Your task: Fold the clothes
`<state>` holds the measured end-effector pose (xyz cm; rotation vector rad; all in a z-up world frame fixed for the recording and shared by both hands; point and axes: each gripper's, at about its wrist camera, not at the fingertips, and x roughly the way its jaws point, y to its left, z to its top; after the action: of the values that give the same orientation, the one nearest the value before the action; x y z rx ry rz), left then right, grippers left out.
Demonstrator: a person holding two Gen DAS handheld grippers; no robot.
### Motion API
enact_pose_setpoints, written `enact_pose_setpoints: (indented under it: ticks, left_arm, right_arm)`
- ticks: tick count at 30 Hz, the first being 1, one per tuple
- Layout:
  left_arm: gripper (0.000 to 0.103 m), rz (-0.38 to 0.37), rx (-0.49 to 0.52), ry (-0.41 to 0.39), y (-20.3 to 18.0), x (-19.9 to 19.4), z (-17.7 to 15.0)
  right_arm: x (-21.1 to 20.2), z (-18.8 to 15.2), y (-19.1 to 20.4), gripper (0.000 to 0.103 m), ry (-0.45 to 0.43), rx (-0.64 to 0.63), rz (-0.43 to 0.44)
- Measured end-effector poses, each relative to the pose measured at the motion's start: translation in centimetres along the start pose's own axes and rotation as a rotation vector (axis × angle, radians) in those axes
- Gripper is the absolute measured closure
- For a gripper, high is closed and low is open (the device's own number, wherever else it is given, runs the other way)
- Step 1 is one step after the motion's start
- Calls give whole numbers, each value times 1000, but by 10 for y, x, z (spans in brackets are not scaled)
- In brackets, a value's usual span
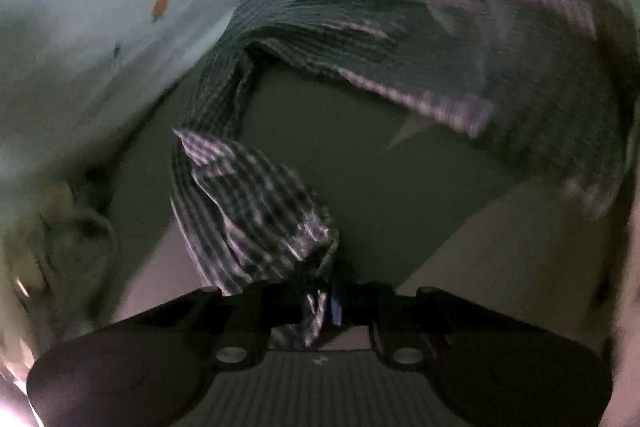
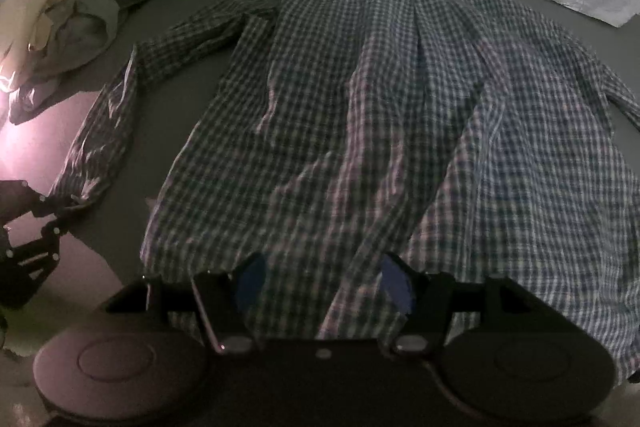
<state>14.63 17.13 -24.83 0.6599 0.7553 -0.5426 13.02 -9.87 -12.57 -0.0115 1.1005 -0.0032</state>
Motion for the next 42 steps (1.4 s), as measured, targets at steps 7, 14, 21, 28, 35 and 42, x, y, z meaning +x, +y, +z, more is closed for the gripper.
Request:
enact_pose_setpoints:
  ticks: [7, 14, 21, 28, 35, 42]
  left_arm:
    - [58, -56, -575, -48, 67, -16, -5]
    - [54, 14, -667, 78, 79, 15, -19]
    - [98, 173, -421, 100, 60, 24, 13]
    - [98, 496, -458, 99, 166, -12, 11]
    - [70, 556, -571, 307, 186, 32, -14]
    - [54, 323, -783, 182, 115, 17, 1]
  right_arm:
    - [-9, -10, -14, 37, -8, 28, -13]
    - [-4, -13, -23, 37, 5, 67, -8]
    - [-5, -16, -19, 37, 4, 44, -10]
    - [-11, -24, -34, 37, -4, 95, -39]
    - [-17, -23, -58, 37, -34, 193, -82]
    - [-46, -29, -132, 35, -173, 313, -246]
